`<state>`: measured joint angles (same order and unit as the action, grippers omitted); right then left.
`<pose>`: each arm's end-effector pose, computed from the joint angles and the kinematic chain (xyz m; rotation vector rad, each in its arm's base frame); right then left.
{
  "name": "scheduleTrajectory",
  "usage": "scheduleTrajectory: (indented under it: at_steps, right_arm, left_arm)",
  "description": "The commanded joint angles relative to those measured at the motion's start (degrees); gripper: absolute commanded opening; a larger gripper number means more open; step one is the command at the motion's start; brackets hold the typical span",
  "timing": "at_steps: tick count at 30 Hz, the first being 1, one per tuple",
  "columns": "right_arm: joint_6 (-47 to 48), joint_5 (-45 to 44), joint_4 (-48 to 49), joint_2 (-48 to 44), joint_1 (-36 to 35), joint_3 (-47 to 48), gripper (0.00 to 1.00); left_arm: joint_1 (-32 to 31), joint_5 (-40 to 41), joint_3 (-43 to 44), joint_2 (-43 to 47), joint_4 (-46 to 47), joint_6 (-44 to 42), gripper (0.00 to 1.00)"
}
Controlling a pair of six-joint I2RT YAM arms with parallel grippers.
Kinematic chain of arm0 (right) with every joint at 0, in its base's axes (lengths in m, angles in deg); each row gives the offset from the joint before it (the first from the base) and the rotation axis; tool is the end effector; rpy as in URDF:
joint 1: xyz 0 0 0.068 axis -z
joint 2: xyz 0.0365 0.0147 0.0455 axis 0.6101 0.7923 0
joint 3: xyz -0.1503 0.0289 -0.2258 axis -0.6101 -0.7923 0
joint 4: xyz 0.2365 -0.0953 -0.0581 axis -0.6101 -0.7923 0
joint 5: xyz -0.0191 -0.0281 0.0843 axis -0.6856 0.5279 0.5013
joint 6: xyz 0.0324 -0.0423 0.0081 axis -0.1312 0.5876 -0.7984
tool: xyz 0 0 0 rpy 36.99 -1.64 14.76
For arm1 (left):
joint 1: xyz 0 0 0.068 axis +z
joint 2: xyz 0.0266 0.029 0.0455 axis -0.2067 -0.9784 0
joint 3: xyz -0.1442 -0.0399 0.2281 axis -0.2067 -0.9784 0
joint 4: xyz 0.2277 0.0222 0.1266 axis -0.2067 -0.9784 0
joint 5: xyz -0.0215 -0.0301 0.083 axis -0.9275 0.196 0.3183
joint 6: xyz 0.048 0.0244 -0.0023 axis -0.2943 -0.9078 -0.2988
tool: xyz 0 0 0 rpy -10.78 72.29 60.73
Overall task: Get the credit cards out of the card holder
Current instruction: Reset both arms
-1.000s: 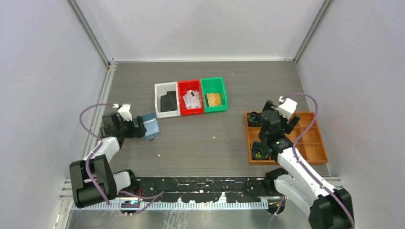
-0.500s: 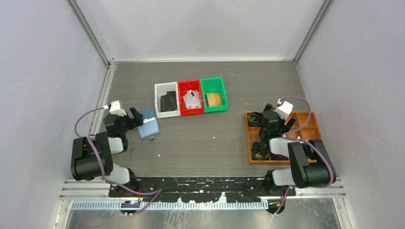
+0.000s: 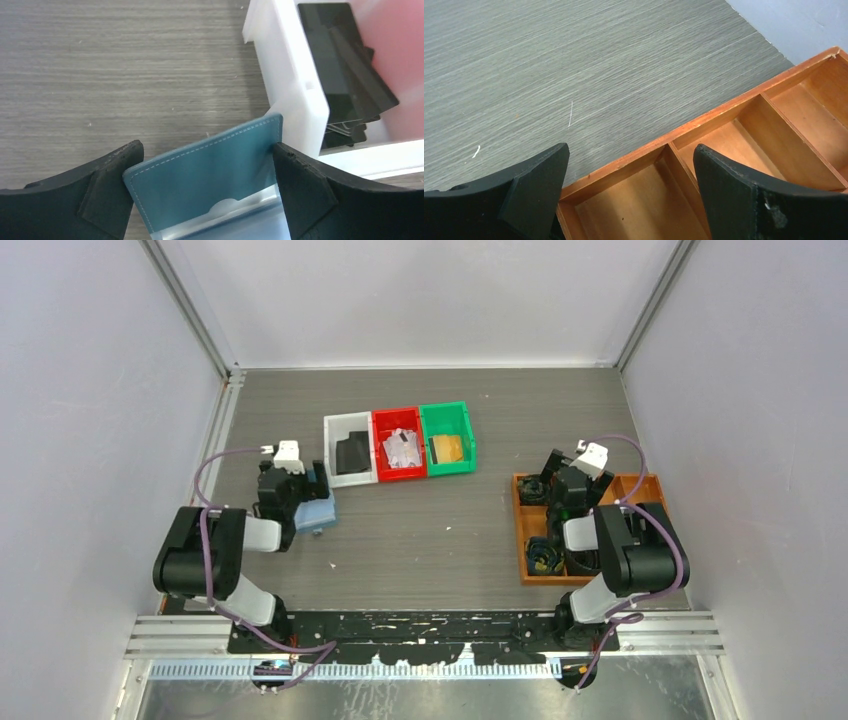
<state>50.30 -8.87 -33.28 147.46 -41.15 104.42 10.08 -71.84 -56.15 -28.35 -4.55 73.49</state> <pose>0.2542 -0.0029 0.1379 0.4591 1.7699 -0.3588 0.2627 -0.0086 0.1391 -0.0719 1.8779 -0.1024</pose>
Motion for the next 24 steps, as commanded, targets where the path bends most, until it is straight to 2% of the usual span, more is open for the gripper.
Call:
scheduleTrajectory:
  at_steps: [1,3,6,9,15,17,24]
  right_arm:
    - [-0.7,4.2,1.1,0.3,0.6,1.4,1.0]
    - [-1.1,4.9,1.7,0.8,1.3,1.6,0.99]
    - [-1.1,5.1,1.7,0.4,1.5,1.3,1.0]
    - [-1.2,5.0,1.2,0.2,1.5,1.3,0.99]
    - [-1.2,5.1,1.6,0.3,1.5,1.3,0.99]
    - [-1.2,5.1,1.6,0.3,1.5,1.3,0.99]
    - [-1.2,5.1,1.6,0.4,1.5,1.3,0.99]
  left_arm:
    - [-1.0,8.3,-0.1,-2.0,7.7,-4.4,1.0]
    - [-1.0,7.7,1.6,0.9,-0.6,-4.0,1.0]
    - [-1.0,9.3,-0.6,-0.7,6.7,-3.7,1.0]
    - [-1.0,11.4,-0.4,-0.4,5.6,-2.9,1.0]
    - [-1.1,8.5,0.5,-0.7,4.1,-4.2,1.0]
    - [-1.1,5.0,1.3,-0.6,2.5,-5.2,1.0]
    - [-1.1,4.5,1.3,-0.5,2.3,-5.5,1.0]
